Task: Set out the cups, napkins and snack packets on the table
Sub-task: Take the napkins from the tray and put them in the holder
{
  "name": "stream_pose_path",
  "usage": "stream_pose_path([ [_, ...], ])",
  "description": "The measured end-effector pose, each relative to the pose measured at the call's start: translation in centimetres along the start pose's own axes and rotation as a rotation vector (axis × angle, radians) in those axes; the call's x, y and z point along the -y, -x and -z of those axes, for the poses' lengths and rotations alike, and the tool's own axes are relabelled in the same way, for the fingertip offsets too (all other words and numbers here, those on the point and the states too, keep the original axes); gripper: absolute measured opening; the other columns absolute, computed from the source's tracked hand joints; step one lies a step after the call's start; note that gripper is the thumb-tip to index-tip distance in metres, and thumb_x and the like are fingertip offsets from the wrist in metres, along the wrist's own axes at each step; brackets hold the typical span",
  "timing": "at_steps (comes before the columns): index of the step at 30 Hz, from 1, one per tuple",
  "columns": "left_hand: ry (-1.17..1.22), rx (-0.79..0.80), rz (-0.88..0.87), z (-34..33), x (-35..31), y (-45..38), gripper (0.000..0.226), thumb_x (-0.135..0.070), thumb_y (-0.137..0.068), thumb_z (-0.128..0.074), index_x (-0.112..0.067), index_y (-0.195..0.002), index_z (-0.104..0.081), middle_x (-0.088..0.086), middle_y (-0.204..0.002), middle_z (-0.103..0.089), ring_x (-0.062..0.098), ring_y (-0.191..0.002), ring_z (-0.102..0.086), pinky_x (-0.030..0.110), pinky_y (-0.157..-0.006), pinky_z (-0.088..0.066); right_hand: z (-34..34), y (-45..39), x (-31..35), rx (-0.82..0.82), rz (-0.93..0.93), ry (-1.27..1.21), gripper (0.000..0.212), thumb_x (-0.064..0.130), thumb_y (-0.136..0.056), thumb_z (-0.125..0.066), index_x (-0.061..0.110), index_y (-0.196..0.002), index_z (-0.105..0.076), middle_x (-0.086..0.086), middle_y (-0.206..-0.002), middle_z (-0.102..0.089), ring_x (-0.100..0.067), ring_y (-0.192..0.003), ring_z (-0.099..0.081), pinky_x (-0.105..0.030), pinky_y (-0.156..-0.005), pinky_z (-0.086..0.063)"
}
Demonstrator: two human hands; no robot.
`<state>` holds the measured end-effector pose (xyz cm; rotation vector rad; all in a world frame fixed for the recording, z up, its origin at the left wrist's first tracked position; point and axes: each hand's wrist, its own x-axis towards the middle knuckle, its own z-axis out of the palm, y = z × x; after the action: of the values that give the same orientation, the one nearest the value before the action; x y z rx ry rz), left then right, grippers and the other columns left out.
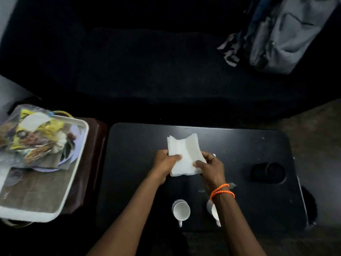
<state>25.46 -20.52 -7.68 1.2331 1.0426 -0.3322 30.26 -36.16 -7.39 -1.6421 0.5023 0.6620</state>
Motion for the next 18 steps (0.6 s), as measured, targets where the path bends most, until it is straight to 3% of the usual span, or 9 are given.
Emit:
stream_pose_path([
  [5,-0.104,-0.055,-0.057,-9.1,1.1,1.7,0.011,-0.018,-0.083,-0.074,-0.009,-0.090,-0.074,0.007,-0.088,-0.078,0.029,-0.086,-0.076,0.044,-0.079,-0.062,7.6,0.9,0.0,-0.279,0.069,-0.060,0.040,-0.013,-0.072,-0.065,0.024,-0.081,-0.079,-0.006,-0.085,-0.080,-0.020,-0.073,-0.072,-0.032,-0.060,-0.059],
  [9,-0.265,-0.018,-0.108,-16.3,2.2,3.6,0.007,-0.016,-0.079,-0.071,-0.011,-0.074,-0.070,0.006,-0.078,-0.077,0.029,-0.079,-0.074,0.036,-0.070,-0.060,14.0,2.0,-0.6,-0.424,0.123,-0.041,0.035,-0.009,-0.078,-0.065,0.023,-0.083,-0.078,0.002,-0.078,-0.078,-0.016,-0.071,-0.069,-0.031,-0.063,-0.057],
  [11,-0.360,0.019,-0.122,-19.8,2.9,4.3,0.013,-0.016,-0.077,-0.068,-0.005,-0.081,-0.073,0.011,-0.081,-0.077,0.032,-0.081,-0.073,0.040,-0.073,-0.061,16.9,2.6,-1.0,-0.469,0.162,0.034,0.030,-0.005,-0.082,-0.067,0.022,-0.092,-0.078,0.001,-0.087,-0.078,-0.015,-0.078,-0.070,-0.030,-0.071,-0.058],
  [15,-0.526,0.178,-0.200,-26.2,3.7,5.7,0.023,-0.018,-0.079,-0.065,-0.013,-0.098,-0.077,0.007,-0.096,-0.080,0.030,-0.093,-0.073,0.037,-0.082,-0.059,22.3,3.0,-1.3,-0.561,0.235,0.177,0.029,0.000,-0.084,-0.071,0.026,-0.097,-0.076,0.015,-0.090,-0.074,-0.002,-0.083,-0.068,-0.002,-0.068,-0.047],
  [18,-0.562,0.276,-0.256,-30.2,3.7,6.2,0.036,-0.019,-0.079,-0.063,-0.020,-0.113,-0.075,0.004,-0.108,-0.079,0.027,-0.098,-0.072,0.031,-0.082,-0.056,25.9,2.5,-1.1,-0.638,0.255,0.254,0.028,0.000,-0.083,-0.071,0.019,-0.102,-0.078,0.008,-0.091,-0.074,-0.009,-0.085,-0.067,0.002,-0.070,-0.042],
])
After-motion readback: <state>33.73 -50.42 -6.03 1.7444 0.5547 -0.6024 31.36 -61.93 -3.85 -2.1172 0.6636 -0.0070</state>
